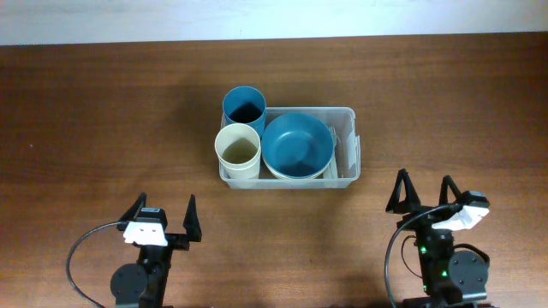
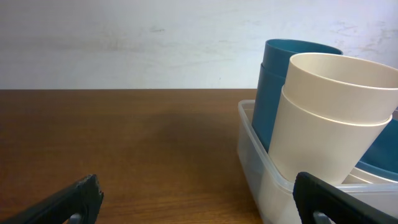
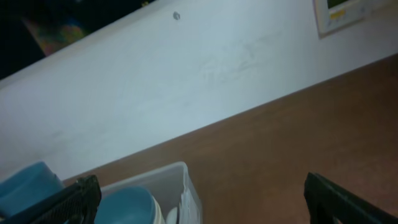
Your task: Pack container
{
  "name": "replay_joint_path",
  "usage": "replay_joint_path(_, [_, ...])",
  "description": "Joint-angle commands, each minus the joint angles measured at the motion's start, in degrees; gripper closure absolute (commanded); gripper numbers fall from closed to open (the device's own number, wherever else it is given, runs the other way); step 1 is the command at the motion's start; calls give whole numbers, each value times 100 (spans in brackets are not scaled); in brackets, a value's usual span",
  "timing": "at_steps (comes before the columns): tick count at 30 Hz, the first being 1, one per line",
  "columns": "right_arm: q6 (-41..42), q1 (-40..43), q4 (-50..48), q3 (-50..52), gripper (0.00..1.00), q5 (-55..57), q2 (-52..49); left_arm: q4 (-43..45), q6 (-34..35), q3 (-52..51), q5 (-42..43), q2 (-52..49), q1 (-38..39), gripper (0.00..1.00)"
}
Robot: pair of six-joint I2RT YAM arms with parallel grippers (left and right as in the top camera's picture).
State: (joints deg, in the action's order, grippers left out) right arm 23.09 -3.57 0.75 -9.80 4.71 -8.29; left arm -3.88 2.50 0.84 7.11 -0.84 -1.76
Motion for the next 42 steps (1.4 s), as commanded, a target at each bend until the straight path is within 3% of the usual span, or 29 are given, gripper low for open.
replay_joint_path(1, [-57,-57,-59,330,1,4,302,-4,-127,-33,61,55,-33,0])
replay_joint_path(7, [-68,-179,-61,809,1,79,616,-4,-127,-33,61,55,-33,0])
replay_joint_path(13, [-748,-599,251,949,1,114,664,-4,-127,-33,61,55,-33,0])
replay_joint_path(22, [-1587,-555,374,949,1,-138,811,-4,-127,-33,61,55,-33,0])
replay_joint_path(42, [-1580,-310,380,949,1,-293,811,-4,-127,-33,61,55,-33,0])
